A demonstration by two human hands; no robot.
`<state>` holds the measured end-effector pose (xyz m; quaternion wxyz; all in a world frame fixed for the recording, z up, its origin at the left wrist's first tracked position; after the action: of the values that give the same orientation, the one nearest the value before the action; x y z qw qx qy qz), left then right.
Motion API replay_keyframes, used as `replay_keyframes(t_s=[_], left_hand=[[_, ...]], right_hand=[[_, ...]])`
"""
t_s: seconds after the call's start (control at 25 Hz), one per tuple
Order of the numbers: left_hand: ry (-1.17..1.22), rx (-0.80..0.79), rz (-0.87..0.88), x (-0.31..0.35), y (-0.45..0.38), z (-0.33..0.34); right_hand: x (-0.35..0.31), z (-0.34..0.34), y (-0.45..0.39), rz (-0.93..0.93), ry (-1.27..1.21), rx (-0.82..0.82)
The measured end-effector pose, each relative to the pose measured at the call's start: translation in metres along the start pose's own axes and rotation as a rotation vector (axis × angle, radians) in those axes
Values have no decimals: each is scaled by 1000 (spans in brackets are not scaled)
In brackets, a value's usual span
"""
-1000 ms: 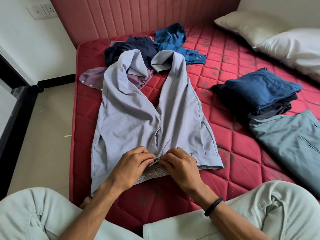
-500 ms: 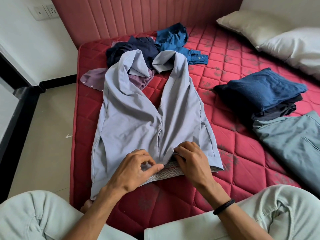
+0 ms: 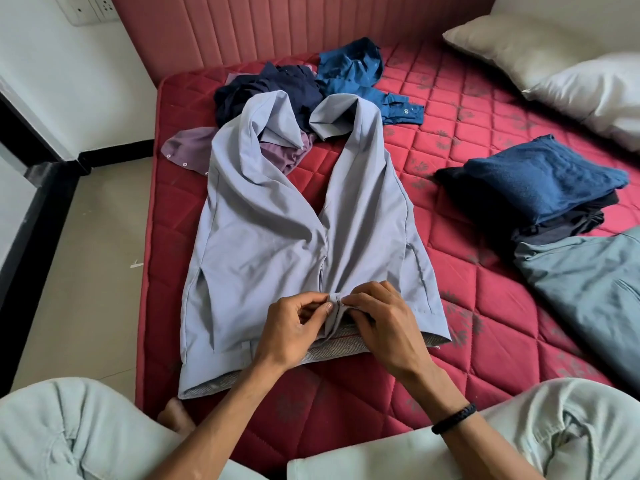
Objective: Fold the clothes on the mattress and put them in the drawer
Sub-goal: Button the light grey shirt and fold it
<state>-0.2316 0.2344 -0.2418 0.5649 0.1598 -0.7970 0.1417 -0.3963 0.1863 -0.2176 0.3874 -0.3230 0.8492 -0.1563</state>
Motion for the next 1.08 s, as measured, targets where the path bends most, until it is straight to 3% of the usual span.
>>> replay_keyframes(t_s=[0.2, 0.32, 0.56, 0.72, 0.84, 1.08], left_hand=[[24, -4, -2, 1, 5, 1], [-26, -31, 41, 2, 7, 5], [-200, -157, 326, 21, 13, 19], [-341, -196, 391, 22, 13, 19], [-498, -185, 496, 27, 15, 19], [-610, -211, 534, 29, 22, 21]], right_hand=[[-6, 10, 4, -121, 91, -193], [-10, 7, 7, -136, 130, -146], [-7, -9, 3, -29, 168, 33], [1, -11, 3, 87, 166, 46], [1, -16, -1, 52, 163, 31], [0, -12, 0, 27, 121, -48]])
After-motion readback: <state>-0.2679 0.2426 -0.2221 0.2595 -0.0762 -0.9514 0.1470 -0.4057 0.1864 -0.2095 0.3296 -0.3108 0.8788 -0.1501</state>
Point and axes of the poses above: each hand's wrist, its own y-axis away from the middle knuckle, its own z-axis out of the palm, x = y × z, the point moved 9 cm from there along -y, towards the middle knuckle, and after that the axes turned 8 degrees about x, right-handed, at the moved point
